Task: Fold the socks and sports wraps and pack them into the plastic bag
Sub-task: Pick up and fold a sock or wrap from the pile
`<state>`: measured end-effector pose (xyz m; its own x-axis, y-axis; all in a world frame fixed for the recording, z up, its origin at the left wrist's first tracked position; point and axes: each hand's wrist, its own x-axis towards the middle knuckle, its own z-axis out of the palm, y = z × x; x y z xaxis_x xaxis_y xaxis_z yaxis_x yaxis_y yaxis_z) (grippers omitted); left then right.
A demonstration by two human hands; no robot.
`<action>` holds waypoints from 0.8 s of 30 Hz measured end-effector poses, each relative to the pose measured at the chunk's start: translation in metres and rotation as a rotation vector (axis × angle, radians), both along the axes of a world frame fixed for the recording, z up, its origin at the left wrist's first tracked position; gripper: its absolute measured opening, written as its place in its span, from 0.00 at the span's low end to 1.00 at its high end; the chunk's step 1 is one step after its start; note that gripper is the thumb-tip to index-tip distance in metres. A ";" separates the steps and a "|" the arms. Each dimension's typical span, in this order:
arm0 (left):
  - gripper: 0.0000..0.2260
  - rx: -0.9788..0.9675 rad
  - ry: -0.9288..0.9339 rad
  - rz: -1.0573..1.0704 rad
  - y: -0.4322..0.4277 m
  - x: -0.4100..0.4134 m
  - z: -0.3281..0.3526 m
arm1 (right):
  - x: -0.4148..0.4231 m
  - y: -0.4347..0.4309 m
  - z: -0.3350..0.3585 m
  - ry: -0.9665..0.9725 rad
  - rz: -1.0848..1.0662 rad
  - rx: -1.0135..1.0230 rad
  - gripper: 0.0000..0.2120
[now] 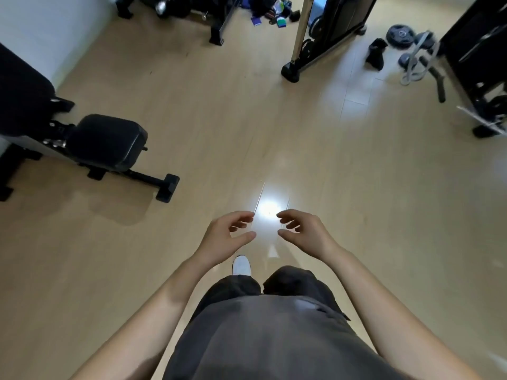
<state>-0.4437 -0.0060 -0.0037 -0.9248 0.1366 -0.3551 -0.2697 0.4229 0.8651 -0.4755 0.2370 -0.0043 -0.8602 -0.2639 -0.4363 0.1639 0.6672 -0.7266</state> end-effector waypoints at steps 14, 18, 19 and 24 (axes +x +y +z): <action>0.18 -0.082 -0.005 -0.057 -0.004 -0.283 -0.005 | -0.267 -0.008 -0.017 0.003 -0.100 -0.093 0.17; 0.18 -0.086 -0.018 -0.022 0.003 -0.367 -0.001 | -0.360 -0.001 -0.020 0.000 -0.028 -0.084 0.18; 0.18 -0.089 -0.015 -0.017 0.004 -0.387 0.001 | -0.383 0.000 -0.019 0.003 -0.007 -0.075 0.19; 0.18 -0.060 -0.028 0.057 0.001 -0.467 0.009 | -0.479 -0.004 -0.011 -0.005 0.044 -0.059 0.19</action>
